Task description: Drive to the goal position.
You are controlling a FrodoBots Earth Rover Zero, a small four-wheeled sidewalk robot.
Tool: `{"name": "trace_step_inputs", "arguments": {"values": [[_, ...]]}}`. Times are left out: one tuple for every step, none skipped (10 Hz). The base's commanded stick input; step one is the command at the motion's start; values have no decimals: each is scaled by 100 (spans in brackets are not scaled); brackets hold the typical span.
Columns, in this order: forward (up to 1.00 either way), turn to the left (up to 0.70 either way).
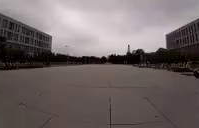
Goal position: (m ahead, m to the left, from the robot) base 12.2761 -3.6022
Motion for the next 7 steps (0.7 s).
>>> {"name": "trace_step_inputs", "arguments": {"values": [[70, 0], [70, 0], [70, 0], [70, 0], [70, 0], [70, 0], [70, 0]]}}
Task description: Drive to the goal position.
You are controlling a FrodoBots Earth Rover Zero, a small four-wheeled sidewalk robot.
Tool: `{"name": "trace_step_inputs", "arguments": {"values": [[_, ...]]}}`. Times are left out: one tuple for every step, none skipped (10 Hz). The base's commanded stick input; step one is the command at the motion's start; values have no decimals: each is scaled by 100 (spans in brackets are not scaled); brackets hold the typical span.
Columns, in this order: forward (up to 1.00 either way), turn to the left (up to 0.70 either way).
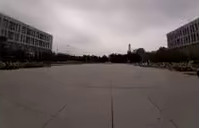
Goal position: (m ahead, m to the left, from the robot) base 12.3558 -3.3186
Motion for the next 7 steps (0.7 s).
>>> {"name": "trace_step_inputs", "arguments": {"values": [[70, 0], [70, 0], [70, 0], [70, 0], [70, 0], [70, 0], [70, 0]]}}
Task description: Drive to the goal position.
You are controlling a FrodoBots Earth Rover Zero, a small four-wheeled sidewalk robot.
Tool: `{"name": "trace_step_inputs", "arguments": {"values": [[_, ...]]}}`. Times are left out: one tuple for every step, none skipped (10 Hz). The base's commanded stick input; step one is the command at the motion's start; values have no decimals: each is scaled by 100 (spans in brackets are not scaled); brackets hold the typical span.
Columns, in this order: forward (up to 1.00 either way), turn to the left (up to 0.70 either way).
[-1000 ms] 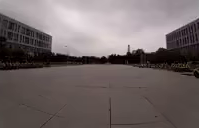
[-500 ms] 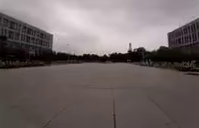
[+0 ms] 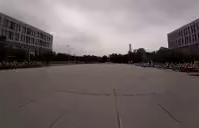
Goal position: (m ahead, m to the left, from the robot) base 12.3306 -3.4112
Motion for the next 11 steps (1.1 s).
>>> {"name": "trace_step_inputs", "arguments": {"values": [[70, 0], [70, 0], [70, 0], [70, 0], [70, 0], [70, 0], [70, -12], [70, -27], [70, -35], [70, -35], [70, -35]]}}
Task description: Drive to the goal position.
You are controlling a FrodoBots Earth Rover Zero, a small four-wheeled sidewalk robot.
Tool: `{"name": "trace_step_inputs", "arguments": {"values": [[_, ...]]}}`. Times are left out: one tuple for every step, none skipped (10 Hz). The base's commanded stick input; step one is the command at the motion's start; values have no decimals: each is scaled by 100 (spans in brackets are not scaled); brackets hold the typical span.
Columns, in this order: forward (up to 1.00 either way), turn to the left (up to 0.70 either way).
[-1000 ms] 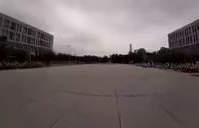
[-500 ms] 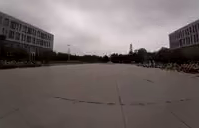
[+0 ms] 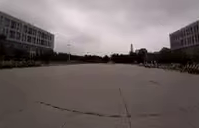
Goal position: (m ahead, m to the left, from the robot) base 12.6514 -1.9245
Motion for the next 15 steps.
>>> {"name": "trace_step_inputs", "arguments": {"values": [[70, -35], [70, -35], [70, 0], [70, 0], [70, 0], [70, 0], [70, 0], [70, 0], [70, 0], [70, 0], [70, 0], [70, 0], [70, 0], [70, 0], [70, 0]]}}
